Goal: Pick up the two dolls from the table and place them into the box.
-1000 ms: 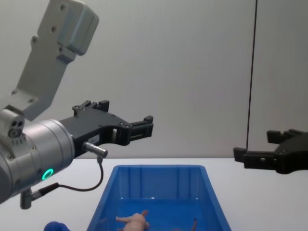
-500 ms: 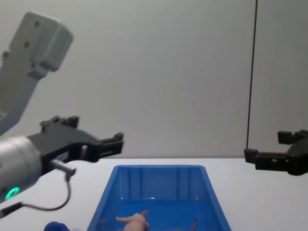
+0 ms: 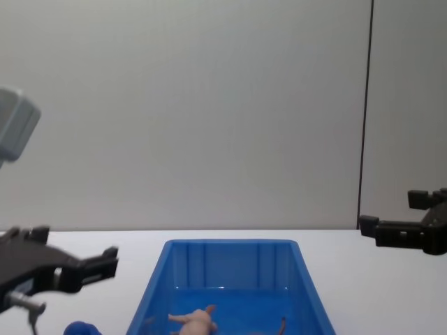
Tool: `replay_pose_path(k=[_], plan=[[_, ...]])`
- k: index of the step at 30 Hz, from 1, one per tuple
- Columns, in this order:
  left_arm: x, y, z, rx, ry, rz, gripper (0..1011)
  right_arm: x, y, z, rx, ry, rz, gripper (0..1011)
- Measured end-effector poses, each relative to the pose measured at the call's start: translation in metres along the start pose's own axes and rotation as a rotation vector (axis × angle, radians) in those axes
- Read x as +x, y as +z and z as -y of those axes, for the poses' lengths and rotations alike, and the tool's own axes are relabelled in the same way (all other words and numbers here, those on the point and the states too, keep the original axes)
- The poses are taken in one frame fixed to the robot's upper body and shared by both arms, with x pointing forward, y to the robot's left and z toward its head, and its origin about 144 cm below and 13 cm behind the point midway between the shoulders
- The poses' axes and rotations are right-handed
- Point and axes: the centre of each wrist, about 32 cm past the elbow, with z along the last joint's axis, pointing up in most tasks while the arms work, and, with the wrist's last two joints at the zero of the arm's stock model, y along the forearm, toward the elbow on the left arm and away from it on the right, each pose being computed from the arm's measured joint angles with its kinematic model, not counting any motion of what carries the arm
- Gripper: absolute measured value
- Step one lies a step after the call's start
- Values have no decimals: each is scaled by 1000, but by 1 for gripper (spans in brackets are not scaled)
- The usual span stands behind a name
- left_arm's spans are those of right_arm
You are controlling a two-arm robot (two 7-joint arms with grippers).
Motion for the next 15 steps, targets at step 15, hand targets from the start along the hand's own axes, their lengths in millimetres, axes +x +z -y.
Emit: replay_pose_path(k=[15], plan=[[8, -33, -5, 77, -35, -51, 1001, 0, 0, 1, 1, -2, 1, 1001]])
